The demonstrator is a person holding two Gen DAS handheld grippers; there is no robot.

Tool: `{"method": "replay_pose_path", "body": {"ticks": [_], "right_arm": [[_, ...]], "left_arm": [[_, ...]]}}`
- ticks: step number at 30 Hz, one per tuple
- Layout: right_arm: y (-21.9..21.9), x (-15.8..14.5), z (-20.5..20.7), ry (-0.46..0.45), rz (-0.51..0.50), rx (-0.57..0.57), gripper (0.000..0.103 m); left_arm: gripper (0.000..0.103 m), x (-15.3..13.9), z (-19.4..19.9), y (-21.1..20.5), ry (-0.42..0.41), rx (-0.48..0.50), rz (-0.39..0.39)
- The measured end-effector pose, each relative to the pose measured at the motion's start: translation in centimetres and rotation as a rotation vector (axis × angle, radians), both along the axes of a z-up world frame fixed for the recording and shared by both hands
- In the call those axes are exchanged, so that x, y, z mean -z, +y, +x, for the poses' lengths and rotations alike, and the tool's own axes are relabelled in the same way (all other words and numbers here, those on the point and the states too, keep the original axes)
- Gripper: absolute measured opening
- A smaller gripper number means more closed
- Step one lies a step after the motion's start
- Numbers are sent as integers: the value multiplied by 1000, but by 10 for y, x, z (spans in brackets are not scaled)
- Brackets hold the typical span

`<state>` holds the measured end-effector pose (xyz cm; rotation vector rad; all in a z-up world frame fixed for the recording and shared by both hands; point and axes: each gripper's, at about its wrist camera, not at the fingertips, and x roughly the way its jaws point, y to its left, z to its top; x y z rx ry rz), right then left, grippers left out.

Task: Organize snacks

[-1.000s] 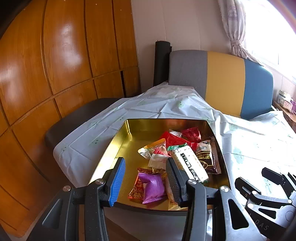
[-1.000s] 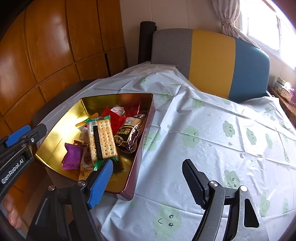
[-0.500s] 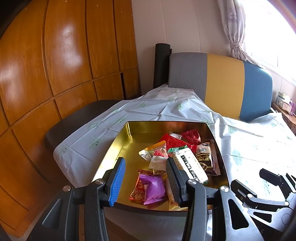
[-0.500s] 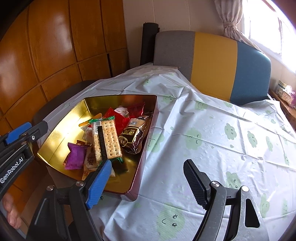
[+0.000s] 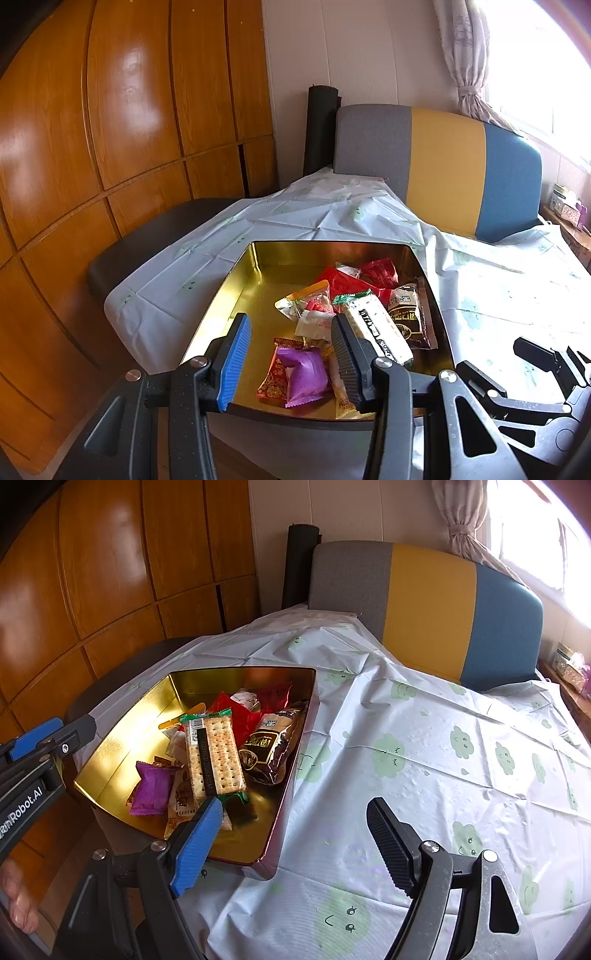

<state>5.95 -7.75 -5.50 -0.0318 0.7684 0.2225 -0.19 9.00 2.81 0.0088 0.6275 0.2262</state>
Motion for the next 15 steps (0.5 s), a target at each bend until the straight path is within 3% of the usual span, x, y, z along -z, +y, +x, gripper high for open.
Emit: {"method": "replay_pose_path", "body": {"ticks": [8,10,15], "right_arm": [[-1,1,-1,-3,-2,0,82],[-2,1,-1,-4,0,1,82],[-14,-4,3,-12,2,11,82]], "left_arm": [[46,2,0,1,2,5,-18],[36,1,0,3,-10,-1,-20],[33,-3,-3,5,-47,-13,2]]}}
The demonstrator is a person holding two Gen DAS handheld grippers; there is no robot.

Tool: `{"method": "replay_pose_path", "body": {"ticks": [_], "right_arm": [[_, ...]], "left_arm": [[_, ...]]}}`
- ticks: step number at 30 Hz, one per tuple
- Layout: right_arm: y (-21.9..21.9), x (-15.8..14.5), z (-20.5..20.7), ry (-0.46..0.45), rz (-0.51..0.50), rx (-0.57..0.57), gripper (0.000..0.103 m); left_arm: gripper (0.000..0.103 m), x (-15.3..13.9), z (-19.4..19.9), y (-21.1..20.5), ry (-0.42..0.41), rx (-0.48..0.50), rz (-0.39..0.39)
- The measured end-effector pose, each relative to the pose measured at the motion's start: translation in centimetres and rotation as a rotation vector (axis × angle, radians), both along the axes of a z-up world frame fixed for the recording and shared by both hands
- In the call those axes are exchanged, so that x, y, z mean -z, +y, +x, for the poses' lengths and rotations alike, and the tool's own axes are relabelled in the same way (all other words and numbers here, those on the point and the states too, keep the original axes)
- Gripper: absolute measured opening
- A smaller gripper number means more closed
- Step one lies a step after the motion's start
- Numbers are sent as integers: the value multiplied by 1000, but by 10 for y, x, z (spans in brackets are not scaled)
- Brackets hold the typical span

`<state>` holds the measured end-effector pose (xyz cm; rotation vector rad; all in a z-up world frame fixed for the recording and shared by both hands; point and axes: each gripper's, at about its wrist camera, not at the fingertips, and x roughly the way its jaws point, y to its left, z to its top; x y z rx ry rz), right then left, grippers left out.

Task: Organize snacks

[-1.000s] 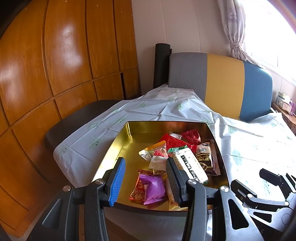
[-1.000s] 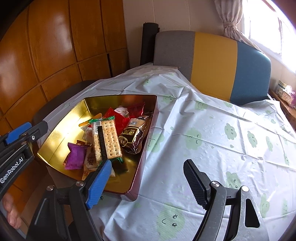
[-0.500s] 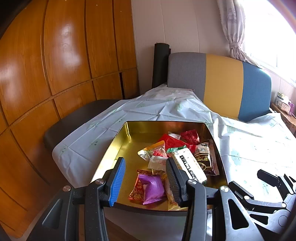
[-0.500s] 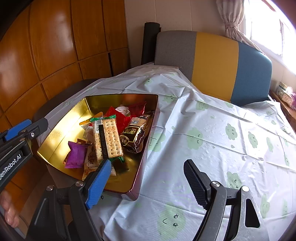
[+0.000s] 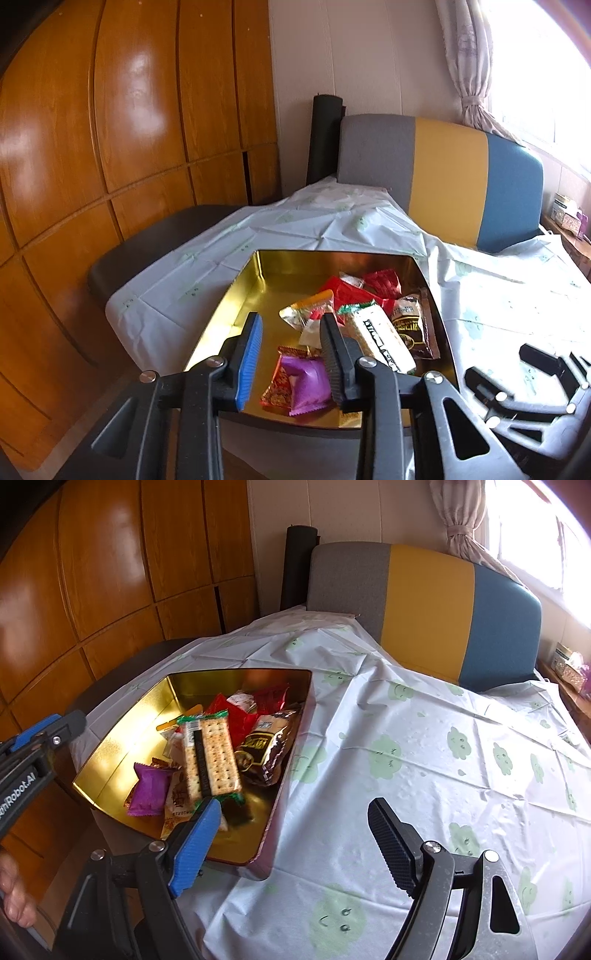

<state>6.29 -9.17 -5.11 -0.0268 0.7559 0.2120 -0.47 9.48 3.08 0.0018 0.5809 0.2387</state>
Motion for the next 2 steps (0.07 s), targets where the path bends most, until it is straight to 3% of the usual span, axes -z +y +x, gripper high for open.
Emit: {"method": "replay_pose_path", "body": {"ticks": [2], "right_arm": [[-15,-4,6,1,7,24,82]], "left_arm": [[33,0,1,1,4,1,0]]}}
